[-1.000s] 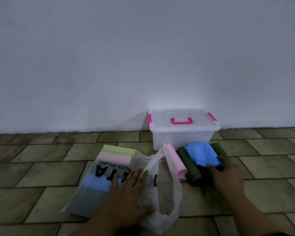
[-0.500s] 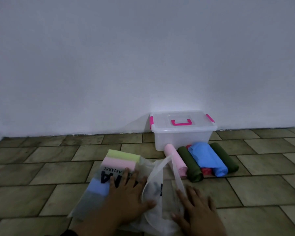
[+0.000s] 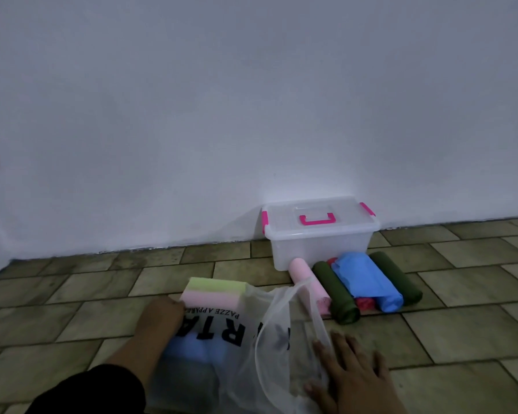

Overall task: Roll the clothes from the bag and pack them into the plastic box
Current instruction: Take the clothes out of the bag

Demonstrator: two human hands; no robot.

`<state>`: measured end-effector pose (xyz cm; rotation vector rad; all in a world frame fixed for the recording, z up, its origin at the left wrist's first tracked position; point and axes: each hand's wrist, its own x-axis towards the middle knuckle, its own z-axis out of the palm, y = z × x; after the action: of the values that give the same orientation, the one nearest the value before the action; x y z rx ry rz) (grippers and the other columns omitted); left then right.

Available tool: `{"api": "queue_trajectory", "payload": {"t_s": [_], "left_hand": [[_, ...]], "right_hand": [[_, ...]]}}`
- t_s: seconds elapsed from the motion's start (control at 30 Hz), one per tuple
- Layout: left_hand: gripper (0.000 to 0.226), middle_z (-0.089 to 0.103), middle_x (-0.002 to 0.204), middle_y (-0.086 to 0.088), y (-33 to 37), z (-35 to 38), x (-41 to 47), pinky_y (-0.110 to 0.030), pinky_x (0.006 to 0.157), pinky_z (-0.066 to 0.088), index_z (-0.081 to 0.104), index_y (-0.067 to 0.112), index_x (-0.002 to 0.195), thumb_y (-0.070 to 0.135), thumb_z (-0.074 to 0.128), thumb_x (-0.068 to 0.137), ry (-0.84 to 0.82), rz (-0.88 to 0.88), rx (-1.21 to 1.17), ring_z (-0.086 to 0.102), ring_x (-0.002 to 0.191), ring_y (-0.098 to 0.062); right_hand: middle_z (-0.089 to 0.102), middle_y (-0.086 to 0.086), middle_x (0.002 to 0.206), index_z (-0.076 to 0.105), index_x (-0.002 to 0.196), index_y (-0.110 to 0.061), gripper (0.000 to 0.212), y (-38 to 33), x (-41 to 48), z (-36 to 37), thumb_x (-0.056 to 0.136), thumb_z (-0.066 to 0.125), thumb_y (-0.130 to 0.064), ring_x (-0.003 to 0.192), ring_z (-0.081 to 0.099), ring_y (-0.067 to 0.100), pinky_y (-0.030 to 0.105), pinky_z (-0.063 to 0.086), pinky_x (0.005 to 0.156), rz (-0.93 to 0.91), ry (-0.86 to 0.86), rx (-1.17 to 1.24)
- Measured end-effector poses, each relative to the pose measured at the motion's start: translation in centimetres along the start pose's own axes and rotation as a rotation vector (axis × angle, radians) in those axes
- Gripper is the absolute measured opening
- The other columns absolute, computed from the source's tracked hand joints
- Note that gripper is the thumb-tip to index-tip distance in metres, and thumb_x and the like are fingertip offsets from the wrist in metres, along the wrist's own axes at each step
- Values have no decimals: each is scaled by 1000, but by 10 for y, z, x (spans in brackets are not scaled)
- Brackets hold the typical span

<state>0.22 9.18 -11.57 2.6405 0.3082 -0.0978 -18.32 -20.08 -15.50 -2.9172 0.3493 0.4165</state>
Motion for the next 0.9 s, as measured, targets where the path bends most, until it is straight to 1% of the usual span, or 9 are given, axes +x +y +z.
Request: {"api": "queue_trajectory", "payload": {"t_s": [0.1,0.2,0.27,0.37,0.53,0.6,0.7,0.8,0.9], "left_hand": [[20,67,99,-21,2,-3,-6,-33,76,46,65,3,91,18,51,92,74,73,-3,60,87,-32],[17,61,83,-7,15,-11,-18,-32,66,43,54,17,77,22,50,93,173,191,-20,53,71,-18],[20,57,81,-1,36,-23,-29,-29,63,39,49,21,75,26,48,95,283,350,15,50,69,-13],[17,47,79,5,72,-48,-53,-29,63,37,48,23,79,28,47,95,413,594,48,47,71,-15],[20,46,76,4,94,-85,-80,-27,55,38,48,19,79,27,45,97,529,771,58,49,67,-15],[22,46,74,5,95,-100,-79,-21,51,34,47,20,79,30,42,97,573,758,44,48,63,-10],[23,48,73,5,91,-112,-63,-24,53,33,48,22,77,30,43,97,598,665,51,47,62,-9],[23,51,73,4,74,-103,-39,-28,56,36,50,20,75,24,44,97,537,542,59,48,62,-10],[22,58,82,-5,44,-89,-16,-32,61,42,50,17,76,21,43,96,442,352,44,51,66,-16]], "right_hand": [[-14,-9,160,-16,139,-56,89,1,0,-2,64,16,-92,146,-12,20,57,-3,114,2,-27,11],[-14,-8,160,-16,139,-56,93,1,2,-4,60,16,-94,147,-12,21,58,-3,114,0,-37,15],[-15,-8,159,-15,138,-58,93,0,2,-4,60,17,-95,146,-13,21,58,-4,114,0,-38,26],[-13,-9,160,-14,137,-60,89,2,0,-4,60,16,-94,146,-12,19,57,-4,114,-2,-29,47],[-10,-10,160,-14,138,-59,89,4,2,-5,61,14,-94,147,-9,20,57,-4,114,-8,-41,71],[-8,-11,160,-13,138,-59,90,4,3,-2,60,13,-94,147,-8,18,56,-4,114,0,-13,90],[-6,-13,160,-5,139,-59,88,4,1,3,61,16,-92,147,-8,16,55,-4,113,1,52,114],[-4,-14,160,9,143,-54,84,5,-2,7,65,23,-84,147,-7,12,53,-2,114,-1,133,109],[-3,-14,160,12,143,-52,82,5,-4,7,67,26,-80,147,-6,12,53,-2,114,-10,148,111]]}}
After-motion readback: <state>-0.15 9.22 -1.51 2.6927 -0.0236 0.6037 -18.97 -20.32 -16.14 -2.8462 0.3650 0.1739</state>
